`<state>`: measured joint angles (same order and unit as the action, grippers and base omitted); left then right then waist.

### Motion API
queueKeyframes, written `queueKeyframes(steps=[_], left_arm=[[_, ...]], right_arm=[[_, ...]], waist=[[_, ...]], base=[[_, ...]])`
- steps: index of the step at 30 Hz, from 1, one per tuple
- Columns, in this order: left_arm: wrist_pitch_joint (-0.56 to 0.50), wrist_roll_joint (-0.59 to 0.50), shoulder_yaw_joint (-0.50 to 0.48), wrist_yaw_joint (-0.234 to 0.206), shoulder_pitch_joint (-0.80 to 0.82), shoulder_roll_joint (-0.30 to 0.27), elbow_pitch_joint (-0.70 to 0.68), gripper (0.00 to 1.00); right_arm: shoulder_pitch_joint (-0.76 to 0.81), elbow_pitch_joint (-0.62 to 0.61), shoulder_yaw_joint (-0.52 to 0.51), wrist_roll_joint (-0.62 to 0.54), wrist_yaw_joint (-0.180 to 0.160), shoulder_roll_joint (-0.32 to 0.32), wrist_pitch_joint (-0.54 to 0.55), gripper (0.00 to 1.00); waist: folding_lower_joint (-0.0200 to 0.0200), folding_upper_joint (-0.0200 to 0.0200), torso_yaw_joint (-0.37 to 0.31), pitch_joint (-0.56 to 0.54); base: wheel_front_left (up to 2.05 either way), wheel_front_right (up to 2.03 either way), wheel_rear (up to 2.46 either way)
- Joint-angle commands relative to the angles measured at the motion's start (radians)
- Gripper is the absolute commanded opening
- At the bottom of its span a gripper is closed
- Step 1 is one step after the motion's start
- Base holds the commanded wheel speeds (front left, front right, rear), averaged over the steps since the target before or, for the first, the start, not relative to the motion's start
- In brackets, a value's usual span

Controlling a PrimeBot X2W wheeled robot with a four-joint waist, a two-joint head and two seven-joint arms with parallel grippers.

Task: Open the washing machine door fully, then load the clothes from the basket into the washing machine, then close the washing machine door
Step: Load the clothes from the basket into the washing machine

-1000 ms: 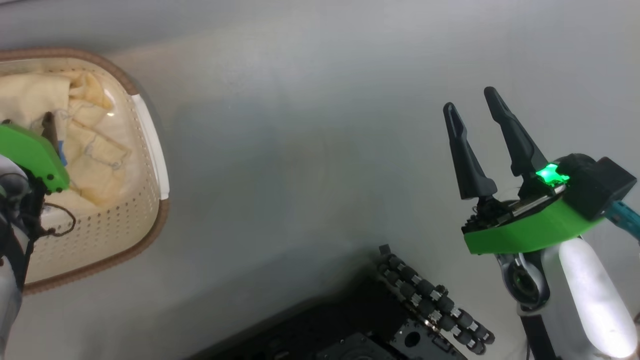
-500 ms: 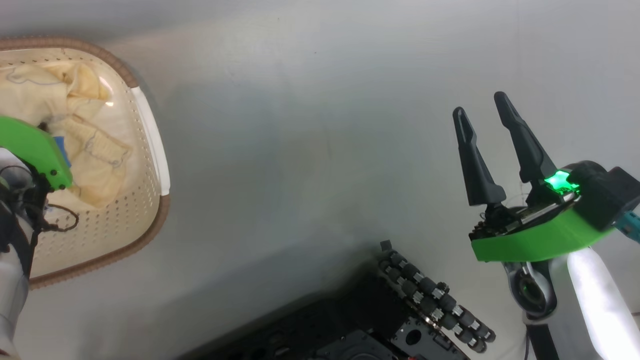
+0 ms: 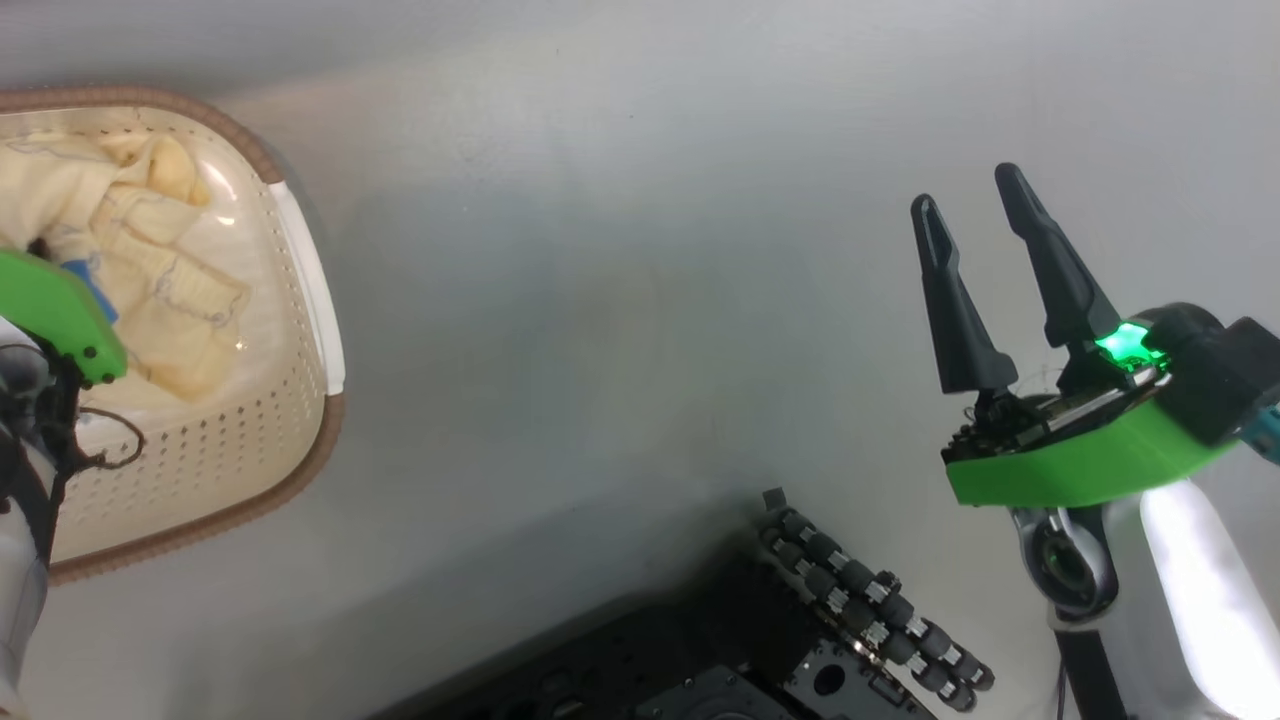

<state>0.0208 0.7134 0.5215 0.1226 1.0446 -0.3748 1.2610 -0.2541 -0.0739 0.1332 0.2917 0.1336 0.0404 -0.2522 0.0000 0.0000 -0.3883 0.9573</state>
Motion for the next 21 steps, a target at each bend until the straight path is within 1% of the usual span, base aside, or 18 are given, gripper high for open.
queueKeyframes(steps=[1, 9, 15, 17, 21], left_arm=[[0.031, -0.001, -0.014, -0.003, -0.025, -0.044, -0.005, 0.00], [0.182, -0.004, -0.009, -0.003, -0.058, -0.006, -0.011, 0.00], [0.236, -0.014, -0.016, -0.023, -0.102, 0.018, -0.052, 0.00], [0.240, -0.024, -0.026, -0.040, -0.121, 0.020, -0.095, 0.00], [0.241, -0.068, -0.080, -0.094, -0.189, 0.013, -0.269, 0.00]], right_arm=[[0.013, -0.019, 0.005, -0.002, -0.003, 0.010, -0.009, 1.00], [0.006, -0.002, -0.039, -0.047, -0.003, 0.010, -0.009, 1.00], [0.016, 0.016, -0.073, -0.088, -0.003, 0.010, -0.009, 1.00], [0.021, 0.019, -0.086, -0.100, -0.003, 0.010, -0.007, 1.00], [0.036, 0.014, -0.109, -0.122, -0.003, 0.010, 0.012, 1.00]], waist=[[0.0000, 0.0000, 0.007, -0.009], [0.0000, 0.0000, 0.069, -0.098], [0.0000, 0.0000, 0.112, -0.181], [0.0000, 0.0000, 0.126, -0.210], [0.0000, 0.0000, 0.155, -0.268]], base=[[0.00, 0.00, 0.00], [0.00, 0.00, 0.00], [0.00, 0.00, 0.00], [0.00, 0.00, 0.00], [0.00, 0.00, 0.00]])
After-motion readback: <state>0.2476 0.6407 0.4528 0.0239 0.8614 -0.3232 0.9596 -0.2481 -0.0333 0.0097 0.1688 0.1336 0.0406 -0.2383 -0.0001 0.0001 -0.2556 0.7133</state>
